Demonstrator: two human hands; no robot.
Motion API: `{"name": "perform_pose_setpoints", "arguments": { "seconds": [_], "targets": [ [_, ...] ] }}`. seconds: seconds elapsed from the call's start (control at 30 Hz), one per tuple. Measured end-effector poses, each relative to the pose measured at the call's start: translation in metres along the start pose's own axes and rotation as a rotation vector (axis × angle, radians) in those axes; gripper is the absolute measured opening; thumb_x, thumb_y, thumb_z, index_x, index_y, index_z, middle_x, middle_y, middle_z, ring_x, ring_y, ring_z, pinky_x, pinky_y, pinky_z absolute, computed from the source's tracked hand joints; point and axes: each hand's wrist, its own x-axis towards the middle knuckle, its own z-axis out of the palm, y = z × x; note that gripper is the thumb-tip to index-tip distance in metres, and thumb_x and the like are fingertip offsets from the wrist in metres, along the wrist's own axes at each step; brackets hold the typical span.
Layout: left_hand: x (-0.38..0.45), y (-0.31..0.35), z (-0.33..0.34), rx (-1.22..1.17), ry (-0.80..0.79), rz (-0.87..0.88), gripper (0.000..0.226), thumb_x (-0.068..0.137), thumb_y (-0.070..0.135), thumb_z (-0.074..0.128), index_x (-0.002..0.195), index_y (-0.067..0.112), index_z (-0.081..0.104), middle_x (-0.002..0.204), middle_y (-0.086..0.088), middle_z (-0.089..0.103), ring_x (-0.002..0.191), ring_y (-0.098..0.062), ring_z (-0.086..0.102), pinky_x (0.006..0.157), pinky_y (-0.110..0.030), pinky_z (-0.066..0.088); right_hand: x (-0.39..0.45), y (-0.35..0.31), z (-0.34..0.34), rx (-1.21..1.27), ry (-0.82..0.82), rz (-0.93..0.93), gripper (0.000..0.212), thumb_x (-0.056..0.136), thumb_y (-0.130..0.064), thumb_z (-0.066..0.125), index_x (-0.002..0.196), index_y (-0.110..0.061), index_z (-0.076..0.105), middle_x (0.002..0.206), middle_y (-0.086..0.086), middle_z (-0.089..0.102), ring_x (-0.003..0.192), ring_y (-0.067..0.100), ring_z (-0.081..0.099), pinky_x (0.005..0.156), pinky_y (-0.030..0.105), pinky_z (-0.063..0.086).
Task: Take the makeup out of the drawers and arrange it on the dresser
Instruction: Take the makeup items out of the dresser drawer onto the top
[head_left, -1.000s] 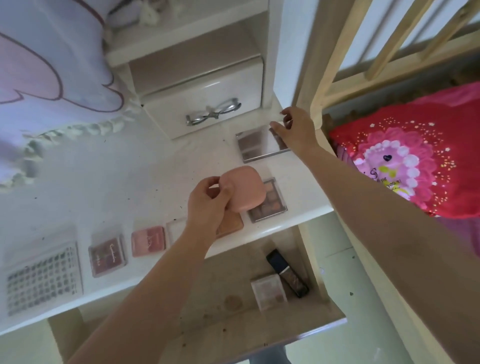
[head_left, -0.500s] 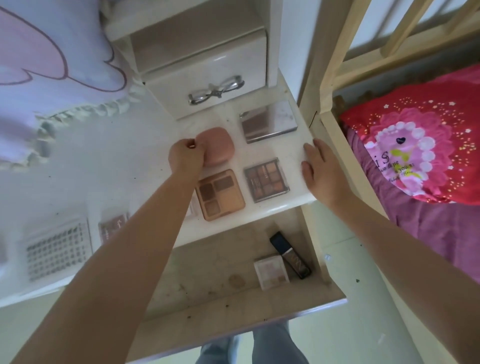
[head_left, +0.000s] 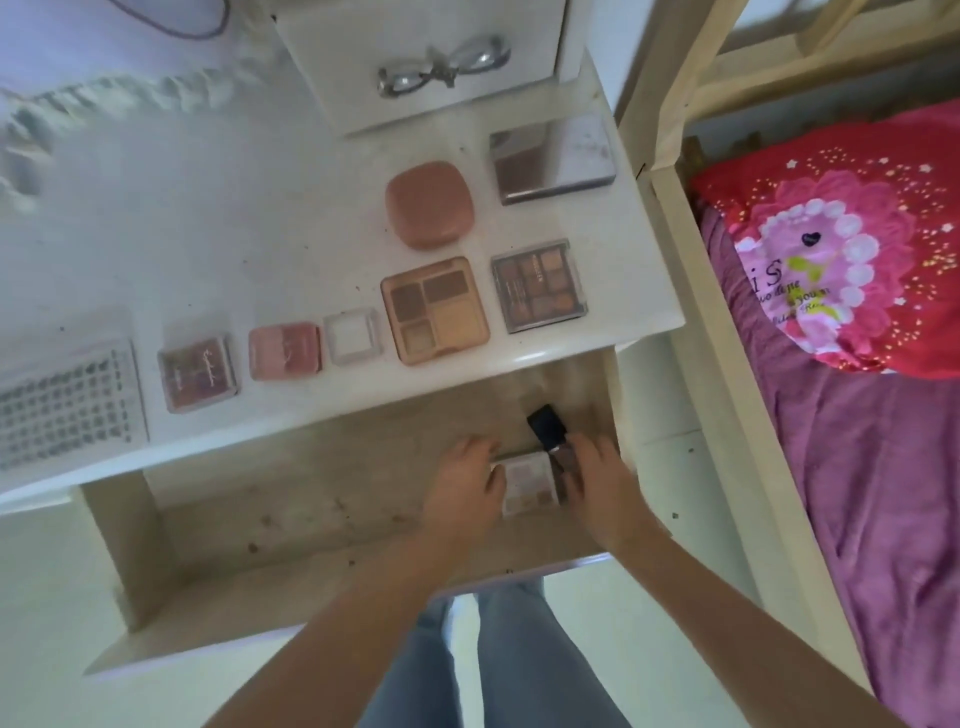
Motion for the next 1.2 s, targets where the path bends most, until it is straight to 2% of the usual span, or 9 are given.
{"name": "perform_pose_setpoints", "arguments": {
  "seconds": [0.07,0.2,0.3,0.43,0.6,0.77,0.87,1.03,1.2],
  "targets": [
    [0.011,-0.017,0.021,0.054,-0.143,-0.11,0.041,0.09,0.016,0.047,0.13,0.006,0.043,0.134,-0.013,0.046,0.122,-0.025,0.043,0.101,-0.025,0.028,0.005,-0.004,0.015,-0.026,-0.057,0.103,0.048,0.094,-0.02,0.041,0.139,-0.013,0.025,0.134,0.01,0.04,0.115,0.022,0.047,0.098,0.027,0.037],
    [0.015,-0.027,0.049,0.143,-0.312,-0.104,0.045,0.09,0.019,0.047,0.133,0.009,0.039,0.138,-0.012,0.041,0.123,-0.025,0.041,0.096,-0.022,0.023,0.019,-0.003,0.035,-0.152,-0.068,0.208,0.049,0.094,-0.019,0.042,0.139,-0.012,0.023,0.135,0.013,0.036,0.122,0.025,0.039,0.106,0.033,0.032],
    [0.021,-0.029,0.051,0.203,-0.279,-0.115,0.037,0.089,0.016,0.048,0.125,0.007,0.045,0.13,-0.015,0.045,0.118,-0.027,0.043,0.091,-0.024,0.028,0.024,0.001,0.036,-0.112,-0.039,0.202,0.045,0.093,-0.015,0.044,0.135,-0.012,0.028,0.13,0.014,0.043,0.116,0.028,0.044,0.1,0.034,0.037],
    [0.032,-0.029,0.045,0.176,-0.329,-0.135,0.034,0.087,0.015,0.053,0.118,0.002,0.049,0.124,-0.02,0.044,0.11,-0.033,0.047,0.09,-0.031,0.038,0.023,0.01,0.032,-0.031,-0.074,0.164,0.049,0.09,-0.016,0.05,0.134,-0.012,0.03,0.127,0.017,0.046,0.111,0.032,0.049,0.092,0.038,0.042],
    [0.021,-0.041,0.046,0.117,-0.269,-0.111,0.036,0.086,0.011,0.052,0.122,0.004,0.046,0.126,-0.018,0.045,0.113,-0.031,0.045,0.091,-0.029,0.032,0.025,0.008,0.034,-0.122,-0.072,0.124,0.046,0.091,-0.016,0.048,0.133,-0.009,0.029,0.123,0.018,0.05,0.107,0.032,0.052,0.088,0.038,0.044],
    [0.019,-0.045,0.049,0.087,-0.223,-0.078,0.034,0.085,0.012,0.054,0.117,0.003,0.048,0.122,-0.019,0.047,0.111,-0.031,0.044,0.09,-0.03,0.031,0.026,0.009,0.033,-0.039,-0.032,0.156,0.046,0.089,-0.014,0.052,0.129,-0.006,0.032,0.117,0.019,0.056,0.101,0.034,0.056,0.082,0.038,0.046],
    [0.019,-0.043,0.052,0.067,-0.217,-0.042,0.032,0.082,0.011,0.057,0.111,0.001,0.05,0.119,-0.019,0.049,0.11,-0.031,0.044,0.086,-0.028,0.03,0.02,0.007,0.03,0.057,0.014,0.221,0.049,0.086,-0.012,0.056,0.129,-0.008,0.033,0.118,0.016,0.057,0.103,0.032,0.057,0.087,0.037,0.047],
    [0.023,-0.042,0.056,0.156,-0.244,-0.014,0.036,0.082,0.018,0.059,0.114,0.006,0.048,0.121,-0.015,0.051,0.114,-0.027,0.041,0.088,-0.028,0.028,-0.004,0.005,0.021,0.196,0.115,0.247,0.052,0.082,-0.006,0.061,0.129,-0.009,0.037,0.122,0.013,0.056,0.109,0.03,0.055,0.095,0.035,0.043],
    [0.021,-0.032,0.051,0.193,-0.244,-0.039,0.036,0.084,0.017,0.057,0.117,0.006,0.048,0.124,-0.015,0.048,0.117,-0.028,0.04,0.094,-0.03,0.031,-0.026,0.01,-0.004,0.365,0.26,0.276,0.054,0.077,-0.005,0.067,0.123,-0.011,0.04,0.112,0.007,0.06,0.101,0.025,0.059,0.085,0.026,0.044]
  ]
}}
